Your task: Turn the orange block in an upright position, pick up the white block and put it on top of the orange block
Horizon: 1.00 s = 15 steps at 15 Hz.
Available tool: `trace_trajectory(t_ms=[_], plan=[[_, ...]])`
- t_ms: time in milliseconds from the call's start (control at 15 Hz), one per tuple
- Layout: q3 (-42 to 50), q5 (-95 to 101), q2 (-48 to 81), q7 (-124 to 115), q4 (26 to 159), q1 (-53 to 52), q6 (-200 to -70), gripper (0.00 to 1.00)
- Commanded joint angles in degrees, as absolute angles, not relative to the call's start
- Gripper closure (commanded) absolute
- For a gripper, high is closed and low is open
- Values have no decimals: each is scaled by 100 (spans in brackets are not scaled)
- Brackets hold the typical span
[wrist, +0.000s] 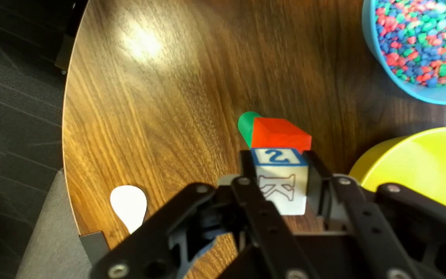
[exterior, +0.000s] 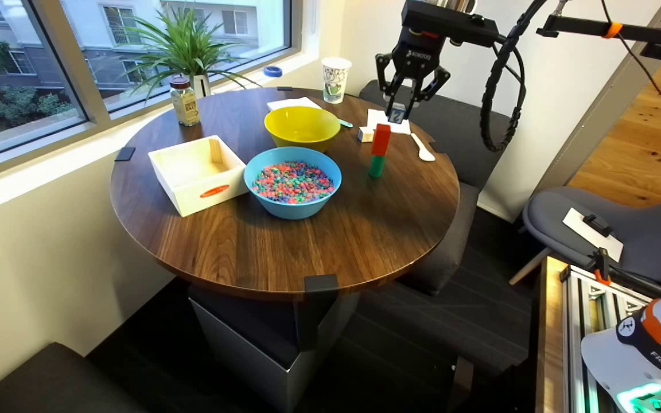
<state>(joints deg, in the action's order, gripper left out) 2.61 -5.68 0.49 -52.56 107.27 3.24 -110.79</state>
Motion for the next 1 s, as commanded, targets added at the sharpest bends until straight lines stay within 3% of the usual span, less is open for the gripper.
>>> trace_trajectory(t_ms=[0, 933], plan=[[253, -594, 163, -5398, 10641, 279, -10965, 91], [252, -631, 369, -5443, 10431, 216, -10905, 91]])
